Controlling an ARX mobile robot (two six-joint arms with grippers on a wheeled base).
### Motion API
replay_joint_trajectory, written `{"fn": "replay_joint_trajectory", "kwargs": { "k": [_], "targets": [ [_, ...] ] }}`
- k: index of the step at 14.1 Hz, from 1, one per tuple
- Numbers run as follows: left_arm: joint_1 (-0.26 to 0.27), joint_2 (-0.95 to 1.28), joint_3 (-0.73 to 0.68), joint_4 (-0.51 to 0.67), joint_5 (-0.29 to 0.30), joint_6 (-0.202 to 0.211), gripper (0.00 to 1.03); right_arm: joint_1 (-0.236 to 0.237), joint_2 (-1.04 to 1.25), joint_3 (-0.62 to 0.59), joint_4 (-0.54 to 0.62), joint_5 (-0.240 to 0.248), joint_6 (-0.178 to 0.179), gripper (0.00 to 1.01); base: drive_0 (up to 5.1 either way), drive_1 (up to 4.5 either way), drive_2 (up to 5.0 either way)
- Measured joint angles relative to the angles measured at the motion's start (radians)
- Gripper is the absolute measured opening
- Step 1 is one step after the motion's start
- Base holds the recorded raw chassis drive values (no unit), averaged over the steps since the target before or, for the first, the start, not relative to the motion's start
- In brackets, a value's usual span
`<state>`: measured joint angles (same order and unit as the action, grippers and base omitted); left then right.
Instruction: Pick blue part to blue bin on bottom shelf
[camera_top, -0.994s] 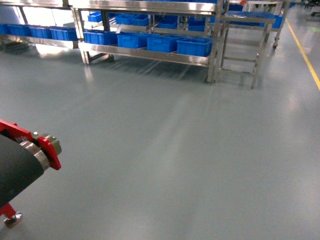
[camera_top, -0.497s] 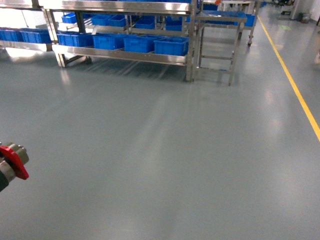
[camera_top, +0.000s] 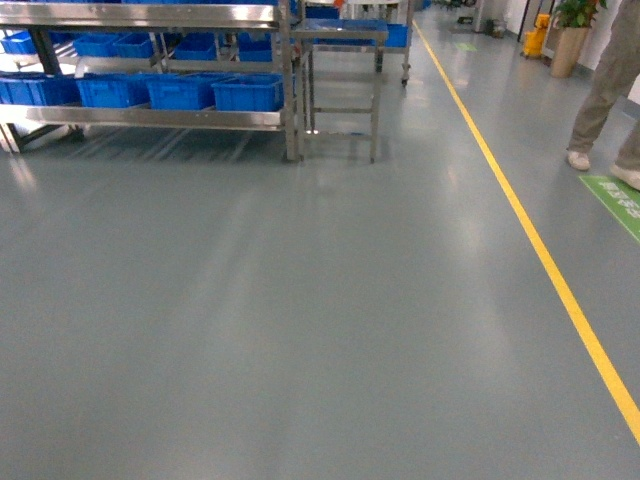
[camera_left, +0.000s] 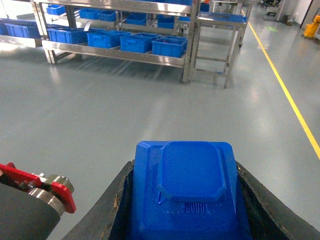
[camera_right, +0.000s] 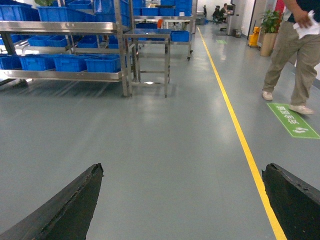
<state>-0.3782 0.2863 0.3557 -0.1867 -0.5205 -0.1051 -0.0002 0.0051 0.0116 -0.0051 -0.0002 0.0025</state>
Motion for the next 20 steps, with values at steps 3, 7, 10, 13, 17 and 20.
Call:
{"fn": "replay_joint_trajectory", "kwargs": {
  "k": [3,7,10,13,17,20],
  "targets": [
    [0.000,0.000,0.000,0.000,0.000,0.000,0.44,0.000,0.000,0.000,0.000,0.000,0.000,0.98,-1.9,-1.95,-1.9],
    [-0.003,0.001,0.000,0.001,0.000,0.000,0.44,0.000,0.000,0.000,0.001,0.000,0.000,0.98,-0.3,3.85,-4.5],
    [-0.003,0.002,0.000,0.000,0.000,0.000,0.44,0.000,0.000,0.000,0.000,0.000,0.000,0.98,0.0,4.16,-4.1],
    [-0.003,0.002,0.000,0.000,0.000,0.000,0.44,0.000,0.000,0.000,0.002,0.000,0.000,0.98,0.0,4.15,-4.2],
    [-0.003,0.002,0.000,0.000,0.000,0.000,0.44,0.000,0.000,0.000,0.000,0.000,0.000,0.98,0.0,4.12,-4.2],
    [-0.003,0.002,0.000,0.000,0.000,0.000,0.44,0.000,0.000,0.000,0.000,0.000,0.000,0.98,0.0,4.12,-4.2]
  ]
}}
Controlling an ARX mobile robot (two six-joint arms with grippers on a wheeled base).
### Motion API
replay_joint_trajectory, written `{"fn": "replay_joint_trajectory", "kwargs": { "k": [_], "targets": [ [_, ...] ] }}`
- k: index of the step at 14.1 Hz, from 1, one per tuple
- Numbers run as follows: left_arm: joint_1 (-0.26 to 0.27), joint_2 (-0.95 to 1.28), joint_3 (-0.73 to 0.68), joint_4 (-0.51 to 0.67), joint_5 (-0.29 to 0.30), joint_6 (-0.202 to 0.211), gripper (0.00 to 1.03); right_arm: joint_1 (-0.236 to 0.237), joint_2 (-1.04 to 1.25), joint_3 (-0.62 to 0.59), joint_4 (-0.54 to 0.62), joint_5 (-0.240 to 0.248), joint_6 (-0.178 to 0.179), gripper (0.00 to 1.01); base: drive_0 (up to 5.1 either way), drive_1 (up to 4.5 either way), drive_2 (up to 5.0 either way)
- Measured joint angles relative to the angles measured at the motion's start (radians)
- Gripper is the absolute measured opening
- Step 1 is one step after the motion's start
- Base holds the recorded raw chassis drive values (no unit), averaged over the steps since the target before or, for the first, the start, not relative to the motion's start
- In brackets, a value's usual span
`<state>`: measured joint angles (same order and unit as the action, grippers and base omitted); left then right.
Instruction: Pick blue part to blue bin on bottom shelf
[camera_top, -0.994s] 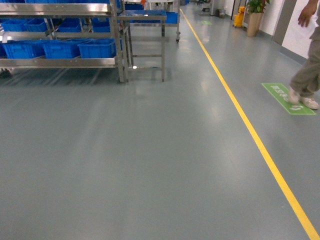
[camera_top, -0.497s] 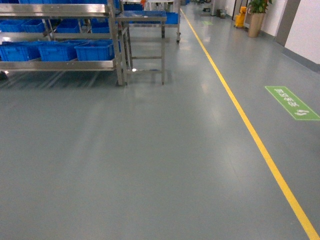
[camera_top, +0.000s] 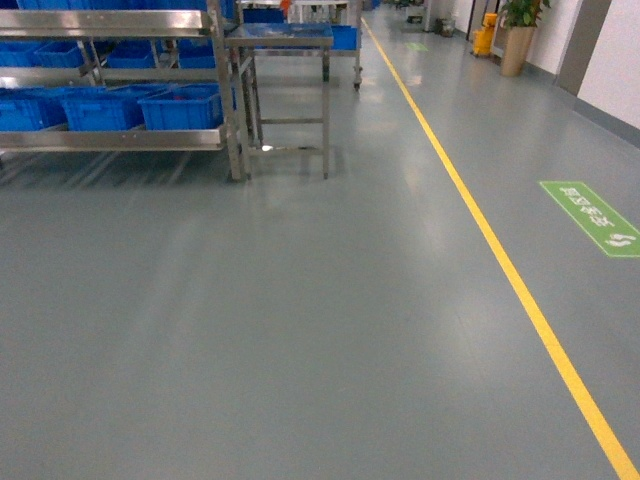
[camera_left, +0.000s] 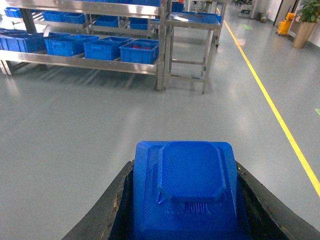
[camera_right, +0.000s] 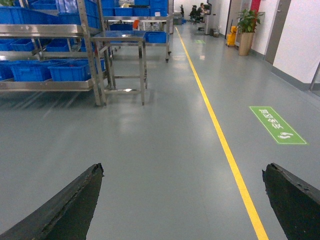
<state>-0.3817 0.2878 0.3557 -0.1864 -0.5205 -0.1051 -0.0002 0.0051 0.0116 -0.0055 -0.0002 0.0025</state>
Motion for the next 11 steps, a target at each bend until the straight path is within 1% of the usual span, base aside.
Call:
{"fn": "replay_joint_trajectory", "kwargs": {
  "k": [11],
  "targets": [
    [0.001,-0.001,-0.001,0.000,0.000,0.000,0.44,0.000,0.000,0.000,0.003,0.000,0.000,0.98,-0.1,4.09,-4.2]
  ]
}}
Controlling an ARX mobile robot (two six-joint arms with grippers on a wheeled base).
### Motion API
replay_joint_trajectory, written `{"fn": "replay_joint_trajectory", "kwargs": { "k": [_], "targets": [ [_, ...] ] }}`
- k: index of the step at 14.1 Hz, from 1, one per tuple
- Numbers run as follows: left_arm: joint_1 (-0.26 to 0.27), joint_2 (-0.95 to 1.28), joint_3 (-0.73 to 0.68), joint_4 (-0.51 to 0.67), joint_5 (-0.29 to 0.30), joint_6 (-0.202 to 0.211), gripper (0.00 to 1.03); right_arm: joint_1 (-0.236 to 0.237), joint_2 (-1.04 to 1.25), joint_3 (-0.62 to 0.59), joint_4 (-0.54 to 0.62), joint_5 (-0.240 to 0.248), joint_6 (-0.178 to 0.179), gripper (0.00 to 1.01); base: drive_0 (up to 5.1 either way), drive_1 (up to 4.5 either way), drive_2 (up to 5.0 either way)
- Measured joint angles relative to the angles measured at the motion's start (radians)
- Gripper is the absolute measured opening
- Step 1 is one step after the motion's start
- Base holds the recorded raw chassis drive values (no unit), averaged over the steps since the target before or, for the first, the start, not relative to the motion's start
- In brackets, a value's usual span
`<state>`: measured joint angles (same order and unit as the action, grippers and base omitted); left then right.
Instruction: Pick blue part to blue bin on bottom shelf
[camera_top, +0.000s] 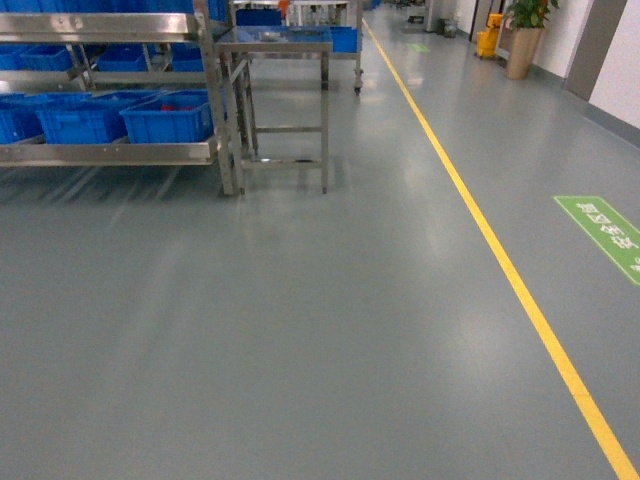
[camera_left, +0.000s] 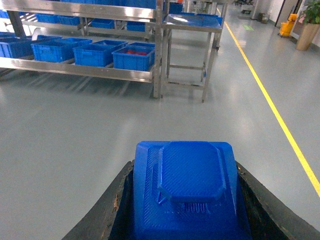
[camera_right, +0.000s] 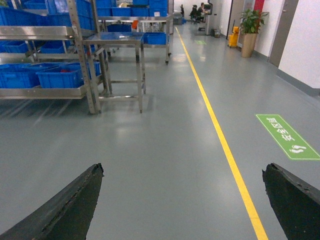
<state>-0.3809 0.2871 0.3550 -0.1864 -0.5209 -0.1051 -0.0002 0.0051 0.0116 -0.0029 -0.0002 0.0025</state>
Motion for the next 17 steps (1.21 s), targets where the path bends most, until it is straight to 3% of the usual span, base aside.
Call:
{"fn": "replay_joint_trajectory", "kwargs": {
  "k": [17],
  "targets": [
    [0.000,0.001,0.000,0.000,0.000,0.000,0.44,0.000,0.000,0.000,-0.001,0.000,0.000,0.98,-0.1,4.11,-4.2]
  ]
}}
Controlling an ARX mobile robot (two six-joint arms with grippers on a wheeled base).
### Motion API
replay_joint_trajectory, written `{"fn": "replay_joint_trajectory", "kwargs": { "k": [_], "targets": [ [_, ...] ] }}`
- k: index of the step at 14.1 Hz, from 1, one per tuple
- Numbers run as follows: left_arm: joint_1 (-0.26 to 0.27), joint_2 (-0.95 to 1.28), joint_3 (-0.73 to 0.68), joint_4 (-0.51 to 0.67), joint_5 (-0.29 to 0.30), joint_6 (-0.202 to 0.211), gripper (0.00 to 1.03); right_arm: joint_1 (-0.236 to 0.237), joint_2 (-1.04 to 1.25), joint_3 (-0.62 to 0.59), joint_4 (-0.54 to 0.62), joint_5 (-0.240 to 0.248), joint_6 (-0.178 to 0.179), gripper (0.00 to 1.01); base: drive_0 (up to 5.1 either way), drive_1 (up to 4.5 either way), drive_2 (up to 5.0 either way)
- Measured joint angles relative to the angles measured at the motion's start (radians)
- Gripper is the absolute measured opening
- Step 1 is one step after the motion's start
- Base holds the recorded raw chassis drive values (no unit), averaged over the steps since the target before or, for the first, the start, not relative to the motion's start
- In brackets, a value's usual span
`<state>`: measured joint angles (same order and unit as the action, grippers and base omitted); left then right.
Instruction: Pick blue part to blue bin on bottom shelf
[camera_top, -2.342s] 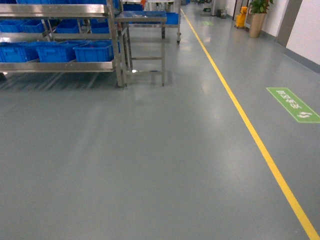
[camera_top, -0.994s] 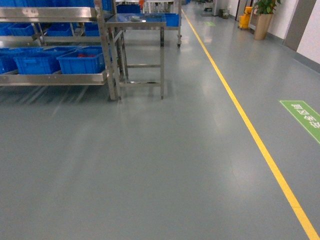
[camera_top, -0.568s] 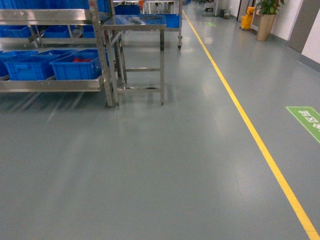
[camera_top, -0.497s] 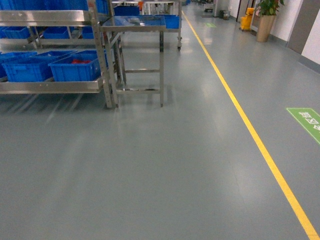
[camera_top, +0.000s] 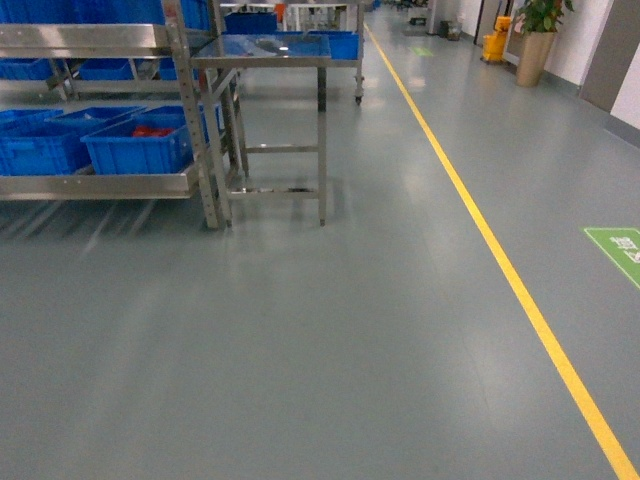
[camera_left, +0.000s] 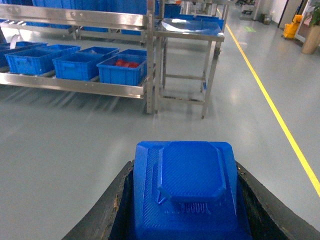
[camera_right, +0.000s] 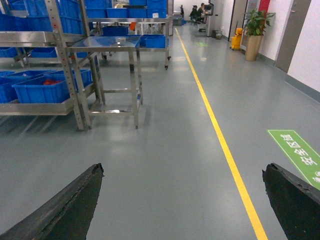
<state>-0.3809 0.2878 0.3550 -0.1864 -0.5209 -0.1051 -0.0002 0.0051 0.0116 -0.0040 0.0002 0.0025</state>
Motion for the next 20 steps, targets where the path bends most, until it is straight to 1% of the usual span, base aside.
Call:
{"fn": "replay_joint_trajectory", "kwargs": {
  "k": [20],
  "targets": [
    [0.002,-0.001,0.000,0.000,0.000,0.000,0.43,0.000,0.000,0.000,-0.001,0.000,0.000,0.98,0.0,4.16,-4.2]
  ]
}}
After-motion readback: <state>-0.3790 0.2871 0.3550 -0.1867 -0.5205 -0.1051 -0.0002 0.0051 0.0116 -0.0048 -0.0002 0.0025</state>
